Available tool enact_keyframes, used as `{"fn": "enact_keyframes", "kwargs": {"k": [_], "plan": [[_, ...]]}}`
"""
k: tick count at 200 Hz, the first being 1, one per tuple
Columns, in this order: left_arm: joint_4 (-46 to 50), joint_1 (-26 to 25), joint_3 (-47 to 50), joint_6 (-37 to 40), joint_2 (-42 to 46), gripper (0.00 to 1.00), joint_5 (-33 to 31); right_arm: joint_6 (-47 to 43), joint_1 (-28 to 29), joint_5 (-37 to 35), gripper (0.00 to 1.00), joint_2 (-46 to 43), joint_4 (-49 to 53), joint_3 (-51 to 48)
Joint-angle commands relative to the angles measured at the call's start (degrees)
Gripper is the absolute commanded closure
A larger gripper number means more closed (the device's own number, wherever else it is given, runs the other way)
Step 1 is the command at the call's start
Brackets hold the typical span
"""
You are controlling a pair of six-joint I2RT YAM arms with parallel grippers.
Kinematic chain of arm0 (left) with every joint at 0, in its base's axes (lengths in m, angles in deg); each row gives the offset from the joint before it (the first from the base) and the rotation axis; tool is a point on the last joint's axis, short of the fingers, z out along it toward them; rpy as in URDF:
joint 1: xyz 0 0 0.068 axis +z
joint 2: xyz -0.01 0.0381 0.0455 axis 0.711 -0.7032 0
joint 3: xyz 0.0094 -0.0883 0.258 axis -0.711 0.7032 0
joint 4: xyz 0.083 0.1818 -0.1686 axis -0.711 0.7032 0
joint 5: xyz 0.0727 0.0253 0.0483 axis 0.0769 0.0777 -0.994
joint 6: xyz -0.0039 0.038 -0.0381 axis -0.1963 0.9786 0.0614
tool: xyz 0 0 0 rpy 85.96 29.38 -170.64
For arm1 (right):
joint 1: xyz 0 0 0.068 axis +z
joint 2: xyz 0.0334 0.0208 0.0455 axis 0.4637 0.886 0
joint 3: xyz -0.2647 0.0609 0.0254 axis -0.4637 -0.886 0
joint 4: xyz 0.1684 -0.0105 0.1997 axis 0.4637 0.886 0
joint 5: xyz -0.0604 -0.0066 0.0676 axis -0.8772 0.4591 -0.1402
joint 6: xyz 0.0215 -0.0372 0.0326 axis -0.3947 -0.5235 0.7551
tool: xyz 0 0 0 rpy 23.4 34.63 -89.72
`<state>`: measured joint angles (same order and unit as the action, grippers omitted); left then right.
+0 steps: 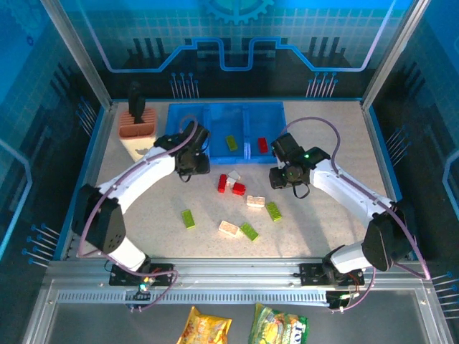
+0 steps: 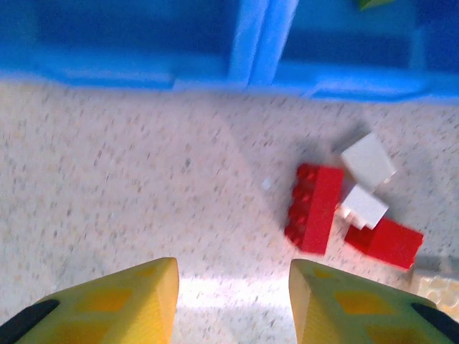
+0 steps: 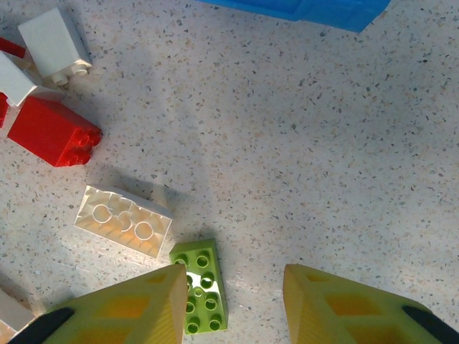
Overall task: Sort the legos into containers by color
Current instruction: Pick up the lego from the middle-left of the table.
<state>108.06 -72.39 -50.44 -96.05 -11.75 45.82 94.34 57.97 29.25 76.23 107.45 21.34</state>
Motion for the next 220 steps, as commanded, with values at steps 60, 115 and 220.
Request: {"fn": "enact_keyframes", "kwargs": {"k": [60,115,220], "plan": [[-4.82,-7.86,10.93,-6.51,1.32,0.54,6.07,0.74,0.9,-0.02,0.59,0.01,0.67,-1.53],[-4.0,-19.75,11.82,-10.0,-1.56,0.43,8.02,0.96,0.84,-1.27,0.59,-1.23,2.11,-1.86],[-2.4,-30.5,12.64,-3.64,-6.33,0.05,7.45,0.65,-0.14,-2.05,0.58,-3.45,3.49,-2.43]]}}
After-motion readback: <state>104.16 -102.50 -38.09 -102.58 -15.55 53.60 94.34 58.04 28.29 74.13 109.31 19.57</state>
